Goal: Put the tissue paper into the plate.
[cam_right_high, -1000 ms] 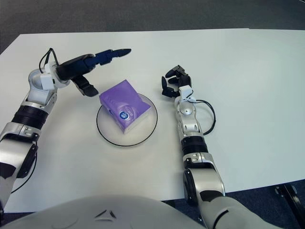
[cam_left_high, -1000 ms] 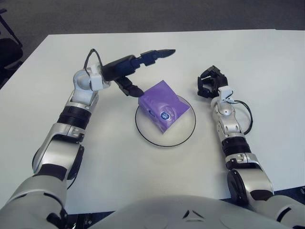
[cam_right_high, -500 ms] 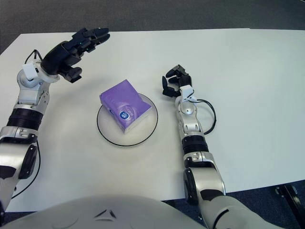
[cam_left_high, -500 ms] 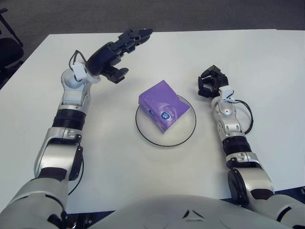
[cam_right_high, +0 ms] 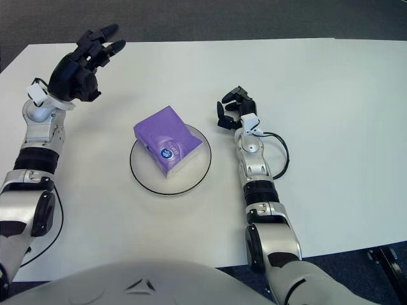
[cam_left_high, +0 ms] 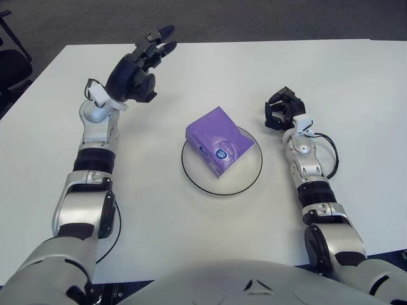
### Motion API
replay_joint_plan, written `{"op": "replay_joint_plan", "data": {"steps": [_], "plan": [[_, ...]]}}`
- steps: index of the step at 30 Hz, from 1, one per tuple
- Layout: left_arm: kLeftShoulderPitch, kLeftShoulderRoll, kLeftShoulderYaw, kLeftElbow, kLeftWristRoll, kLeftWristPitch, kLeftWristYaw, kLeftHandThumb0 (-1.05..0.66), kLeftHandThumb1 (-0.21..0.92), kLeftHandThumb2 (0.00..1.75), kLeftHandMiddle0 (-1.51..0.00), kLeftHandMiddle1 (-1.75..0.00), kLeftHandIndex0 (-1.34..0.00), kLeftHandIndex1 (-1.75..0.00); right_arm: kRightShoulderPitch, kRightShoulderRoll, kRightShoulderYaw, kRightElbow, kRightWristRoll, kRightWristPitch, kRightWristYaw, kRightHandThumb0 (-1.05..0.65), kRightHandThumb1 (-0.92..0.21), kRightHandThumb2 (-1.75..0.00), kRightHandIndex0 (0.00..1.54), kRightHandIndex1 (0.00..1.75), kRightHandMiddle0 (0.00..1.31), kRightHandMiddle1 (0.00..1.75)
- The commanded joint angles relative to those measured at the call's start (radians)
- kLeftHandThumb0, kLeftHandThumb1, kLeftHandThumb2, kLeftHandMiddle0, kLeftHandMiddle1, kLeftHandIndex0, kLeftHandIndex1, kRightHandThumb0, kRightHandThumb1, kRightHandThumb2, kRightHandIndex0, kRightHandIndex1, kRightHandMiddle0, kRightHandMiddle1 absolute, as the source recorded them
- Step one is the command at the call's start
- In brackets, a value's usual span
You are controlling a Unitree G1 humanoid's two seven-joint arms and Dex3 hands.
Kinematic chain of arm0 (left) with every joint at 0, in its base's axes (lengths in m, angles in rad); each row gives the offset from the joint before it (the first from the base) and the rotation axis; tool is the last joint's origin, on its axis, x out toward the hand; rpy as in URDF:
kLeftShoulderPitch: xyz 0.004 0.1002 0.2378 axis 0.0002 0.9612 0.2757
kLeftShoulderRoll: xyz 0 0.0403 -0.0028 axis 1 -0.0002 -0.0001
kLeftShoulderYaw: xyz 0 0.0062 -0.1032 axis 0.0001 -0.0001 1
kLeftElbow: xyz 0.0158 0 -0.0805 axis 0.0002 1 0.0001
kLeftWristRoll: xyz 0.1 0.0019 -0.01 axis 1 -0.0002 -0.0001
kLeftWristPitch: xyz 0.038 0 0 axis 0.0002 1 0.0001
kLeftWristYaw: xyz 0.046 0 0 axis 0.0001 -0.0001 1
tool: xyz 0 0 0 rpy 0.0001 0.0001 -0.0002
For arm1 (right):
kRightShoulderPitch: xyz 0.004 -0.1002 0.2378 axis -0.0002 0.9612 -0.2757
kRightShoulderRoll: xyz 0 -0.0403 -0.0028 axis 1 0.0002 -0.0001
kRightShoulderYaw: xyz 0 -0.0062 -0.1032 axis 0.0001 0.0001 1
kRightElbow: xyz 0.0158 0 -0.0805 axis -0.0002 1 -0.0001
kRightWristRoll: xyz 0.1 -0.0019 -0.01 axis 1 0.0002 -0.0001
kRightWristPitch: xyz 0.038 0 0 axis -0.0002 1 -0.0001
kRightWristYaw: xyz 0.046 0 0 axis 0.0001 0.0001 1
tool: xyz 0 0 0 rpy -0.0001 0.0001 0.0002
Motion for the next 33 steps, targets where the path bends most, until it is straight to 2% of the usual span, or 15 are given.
{"op": "replay_joint_plan", "data": {"steps": [1, 5, 8, 12, 18, 20, 23, 26, 28, 33], "plan": [[0.030, -0.040, 0.025, 0.007, 0.036, 0.013, 0.106, -1.05, 0.92, 1.10, -0.42, -0.77, 0.00, -0.99, 0.111, 0.014, 0.002, 0.056, 0.000, 0.024, 0.000, -0.44, -0.43, -1.18, 1.16, 1.75, 0.52, 1.75], [0.051, -0.074, 0.041, -0.011, 0.073, 0.022, 0.211, -1.05, 0.92, 1.13, -0.48, -0.97, -0.05, -1.27, 0.112, 0.015, 0.002, 0.054, 0.001, 0.024, -0.001, -0.44, -0.43, -1.17, 1.16, 1.75, 0.52, 1.75], [0.092, -0.105, 0.051, -0.025, 0.108, 0.026, 0.297, -1.04, 0.92, 1.13, -0.53, -1.12, -0.16, -1.39, 0.112, 0.015, 0.001, 0.053, 0.002, 0.023, 0.000, -0.44, -0.43, -1.17, 1.16, 1.75, 0.52, 1.75], [0.136, -0.133, 0.065, -0.020, 0.119, 0.043, 0.365, -0.95, 0.92, 1.09, -0.59, -1.26, -0.26, -1.48, 0.113, 0.017, 0.000, 0.051, 0.004, 0.024, 0.000, -0.44, -0.43, -1.17, 1.16, 1.75, 0.52, 1.75], [0.155, -0.174, 0.073, -0.042, 0.085, 0.103, 0.391, -0.80, 0.92, 1.02, -0.68, -1.44, -0.33, -1.57, 0.113, 0.018, 0.001, 0.050, 0.002, 0.019, -0.002, -0.44, -0.43, -1.18, 1.16, 1.75, 0.52, 1.75], [0.162, -0.190, 0.077, -0.047, 0.067, 0.122, 0.391, -0.74, 0.92, 1.00, -0.71, -1.53, -0.34, -1.66, 0.112, 0.017, 0.001, 0.051, 0.002, 0.016, 0.000, -0.44, -0.43, -1.18, 1.16, 1.75, 0.52, 1.75], [0.169, -0.204, 0.081, -0.058, 0.052, 0.143, 0.393, -0.67, 0.92, 0.97, -0.76, -1.68, -0.42, -1.72, 0.112, 0.017, 0.001, 0.053, 0.003, 0.013, 0.002, -0.44, -0.43, -1.18, 1.16, 1.75, 0.52, 1.75], [0.187, -0.220, 0.082, -0.077, 0.055, 0.157, 0.410, -0.60, 0.92, 0.94, -0.82, -1.72, -0.48, -1.74, 0.112, 0.018, 0.000, 0.054, 0.005, 0.008, 0.003, -0.44, -0.43, -1.18, 1.15, 1.75, 0.52, 1.75], [0.206, -0.229, 0.081, -0.098, 0.069, 0.168, 0.429, -0.50, 0.81, 0.90, -0.84, -1.73, -0.41, -1.74, 0.112, 0.019, 0.000, 0.054, 0.005, 0.006, 0.003, -0.44, -0.43, -1.17, 1.15, 1.75, 0.52, 1.75], [0.258, -0.246, 0.078, -0.157, 0.109, 0.209, 0.485, -0.40, 0.71, 0.86, -0.87, -1.74, -0.35, -1.75, 0.113, 0.019, 0.000, 0.056, 0.001, -0.002, -0.003, -0.44, -0.43, -1.17, 1.15, 1.75, 0.52, 1.75]]}}
